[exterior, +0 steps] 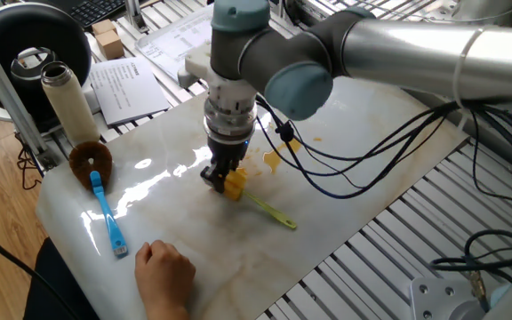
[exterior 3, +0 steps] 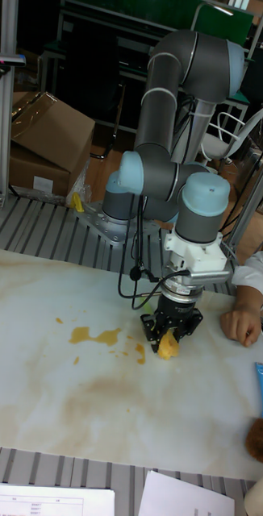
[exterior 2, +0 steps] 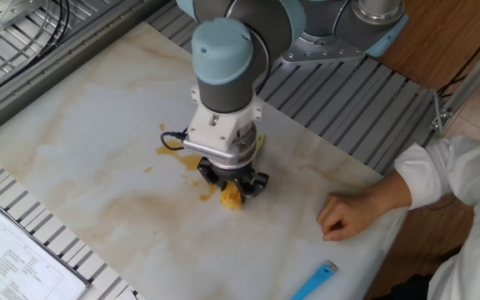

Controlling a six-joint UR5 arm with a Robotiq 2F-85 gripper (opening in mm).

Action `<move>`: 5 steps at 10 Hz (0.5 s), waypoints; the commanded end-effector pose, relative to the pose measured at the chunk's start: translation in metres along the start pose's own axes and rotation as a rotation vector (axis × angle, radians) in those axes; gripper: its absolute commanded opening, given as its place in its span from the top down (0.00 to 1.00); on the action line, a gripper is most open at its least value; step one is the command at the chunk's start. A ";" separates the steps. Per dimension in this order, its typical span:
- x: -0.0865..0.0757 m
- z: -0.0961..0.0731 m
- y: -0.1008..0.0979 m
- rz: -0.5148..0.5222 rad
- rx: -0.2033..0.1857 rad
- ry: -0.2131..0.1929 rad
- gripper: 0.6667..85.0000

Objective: Scrub the table with a brush

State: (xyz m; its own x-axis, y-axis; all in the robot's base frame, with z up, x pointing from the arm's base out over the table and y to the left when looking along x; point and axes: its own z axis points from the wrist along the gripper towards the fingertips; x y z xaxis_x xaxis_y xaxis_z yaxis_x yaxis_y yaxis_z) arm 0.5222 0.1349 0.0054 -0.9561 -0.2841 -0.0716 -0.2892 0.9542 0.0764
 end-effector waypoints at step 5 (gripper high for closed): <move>-0.004 -0.053 0.010 0.042 -0.021 0.053 0.99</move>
State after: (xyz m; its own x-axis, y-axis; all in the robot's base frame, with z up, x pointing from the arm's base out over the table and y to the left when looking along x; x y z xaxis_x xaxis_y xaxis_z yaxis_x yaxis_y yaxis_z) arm 0.5185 0.1395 0.0363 -0.9661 -0.2562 -0.0322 -0.2580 0.9628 0.0800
